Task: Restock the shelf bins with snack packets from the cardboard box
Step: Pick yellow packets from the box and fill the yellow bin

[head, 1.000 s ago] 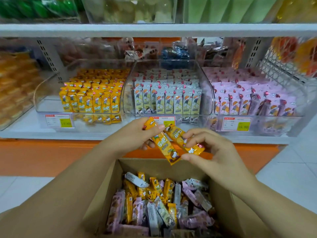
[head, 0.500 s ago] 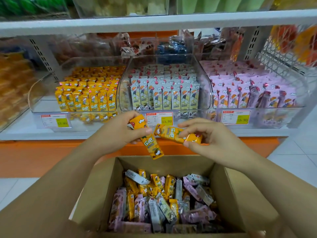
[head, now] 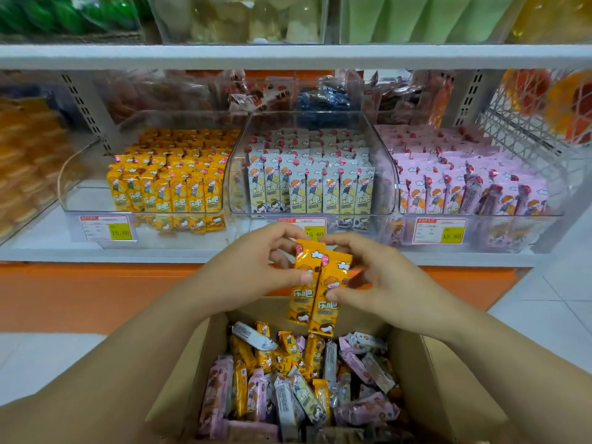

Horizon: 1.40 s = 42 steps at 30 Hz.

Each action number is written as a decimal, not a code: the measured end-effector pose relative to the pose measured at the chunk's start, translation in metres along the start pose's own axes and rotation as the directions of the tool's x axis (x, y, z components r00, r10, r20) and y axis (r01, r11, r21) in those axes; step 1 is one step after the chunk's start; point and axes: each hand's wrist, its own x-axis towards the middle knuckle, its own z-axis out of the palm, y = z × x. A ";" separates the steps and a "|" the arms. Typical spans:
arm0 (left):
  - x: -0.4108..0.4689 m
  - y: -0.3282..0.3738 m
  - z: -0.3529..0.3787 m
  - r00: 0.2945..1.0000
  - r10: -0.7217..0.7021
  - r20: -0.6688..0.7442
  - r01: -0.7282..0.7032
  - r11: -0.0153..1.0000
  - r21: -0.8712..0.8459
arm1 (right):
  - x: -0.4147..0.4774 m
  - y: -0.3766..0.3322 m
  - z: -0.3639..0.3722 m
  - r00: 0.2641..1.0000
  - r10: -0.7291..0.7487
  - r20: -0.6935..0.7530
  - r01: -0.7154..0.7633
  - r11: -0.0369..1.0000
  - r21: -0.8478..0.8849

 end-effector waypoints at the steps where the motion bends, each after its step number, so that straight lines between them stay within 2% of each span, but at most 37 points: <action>1: 0.000 0.002 -0.001 0.999 0.014 -0.030 -0.014 1.000 0.001 | 0.002 -0.004 0.000 1.000 -0.003 -0.004 0.003 1.000 -0.004; 4: -0.004 0.009 -0.013 0.989 0.049 -0.138 -0.055 0.998 -0.043 | 0.011 -0.022 -0.005 0.999 -0.032 -0.039 0.031 0.999 -0.018; 9: -0.017 0.011 -0.051 0.950 0.116 -0.291 -0.151 0.983 -0.101 | 0.046 -0.072 -0.003 0.986 -0.150 -0.067 0.137 0.976 -0.170; 13: -0.034 0.010 -0.083 0.886 0.145 -0.441 -0.252 0.948 -0.195 | 0.078 -0.109 0.016 0.961 -0.249 -0.123 0.216 0.948 -0.233; 17: -0.051 0.001 -0.115 0.820 0.145 -0.553 -0.314 0.922 -0.225 | 0.113 -0.140 0.042 0.936 -0.332 -0.117 0.287 0.912 -0.293; 20: -0.065 -0.020 -0.142 0.733 0.100 -0.672 -0.308 0.931 -0.197 | 0.143 -0.156 0.061 0.911 -0.391 -0.131 0.334 0.886 -0.322; 22: -0.072 -0.041 -0.157 0.665 0.031 -0.746 -0.245 0.953 -0.178 | 0.165 -0.163 0.074 0.897 -0.414 -0.157 0.354 0.884 -0.306; 26: -0.073 -0.089 -0.181 0.513 -0.088 -0.854 0.059 0.996 -0.067 | 0.215 -0.163 0.106 0.912 -0.394 -0.115 0.340 0.882 -0.327; 29: -0.065 -0.116 -0.193 0.457 -0.106 -0.883 0.289 0.957 0.034 | 0.250 -0.153 0.129 0.936 -0.348 -0.045 0.310 0.880 -0.359; 31: -0.060 -0.125 -0.197 0.465 -0.146 -0.873 0.386 0.921 0.051 | 0.270 -0.144 0.144 0.950 -0.312 0.006 0.288 0.867 -0.407; 36: -0.056 -0.138 -0.204 0.499 -0.224 -0.837 0.448 0.894 0.027 | 0.305 -0.123 0.167 0.985 -0.160 0.068 0.168 0.770 -0.616; 40: -0.055 -0.141 -0.207 0.511 -0.227 -0.829 0.455 0.890 0.037 | 0.313 -0.116 0.179 0.981 -0.178 0.072 0.171 0.641 -0.748; 42: -0.055 -0.141 -0.206 0.525 -0.220 -0.822 0.449 0.892 0.047 | 0.312 -0.116 0.181 0.978 -0.207 0.034 0.155 0.608 -0.779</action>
